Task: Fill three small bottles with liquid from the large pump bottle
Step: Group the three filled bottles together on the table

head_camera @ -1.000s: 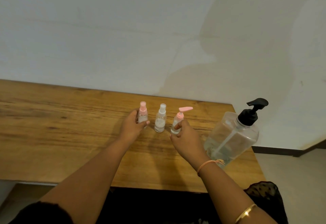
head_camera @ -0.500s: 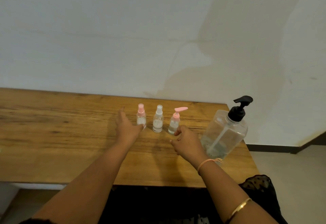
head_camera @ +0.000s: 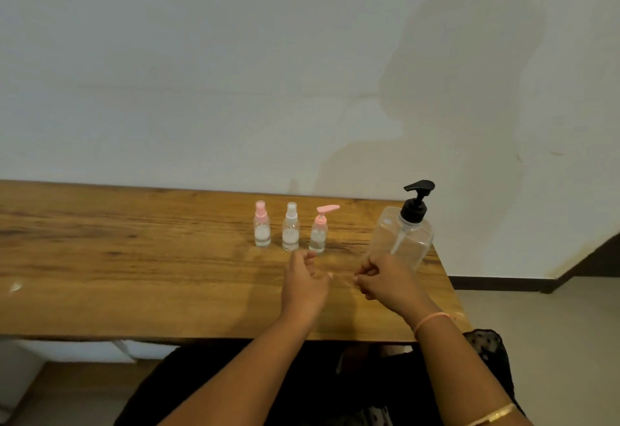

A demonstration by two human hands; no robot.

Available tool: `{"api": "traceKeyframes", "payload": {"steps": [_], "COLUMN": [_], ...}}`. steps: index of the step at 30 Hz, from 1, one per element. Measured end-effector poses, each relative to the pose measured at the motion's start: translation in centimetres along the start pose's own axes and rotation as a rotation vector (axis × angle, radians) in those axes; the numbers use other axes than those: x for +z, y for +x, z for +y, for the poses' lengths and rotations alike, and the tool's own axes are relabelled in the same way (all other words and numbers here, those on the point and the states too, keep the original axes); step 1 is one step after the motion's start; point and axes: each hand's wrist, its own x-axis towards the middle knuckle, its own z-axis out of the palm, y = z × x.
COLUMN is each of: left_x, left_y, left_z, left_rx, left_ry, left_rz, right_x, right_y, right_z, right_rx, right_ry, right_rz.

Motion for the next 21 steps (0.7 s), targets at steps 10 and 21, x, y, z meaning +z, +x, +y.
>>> {"api": "traceKeyframes", "payload": {"steps": [10,21], "left_x": [4.9,6.4], "left_y": [0.6,1.1], "left_z": [0.6,0.3], "left_rx": [0.074,0.201], "left_ry": [0.243,0.232], "left_rz": [-0.244,-0.311], "right_x": [-3.9,-3.1], "right_y": [-0.6,1.3], "right_z": [3.5,3.2], "right_rx": [0.196,0.058], "right_ry": [-0.140,0.010], "right_rz": [0.111,0.286]}}
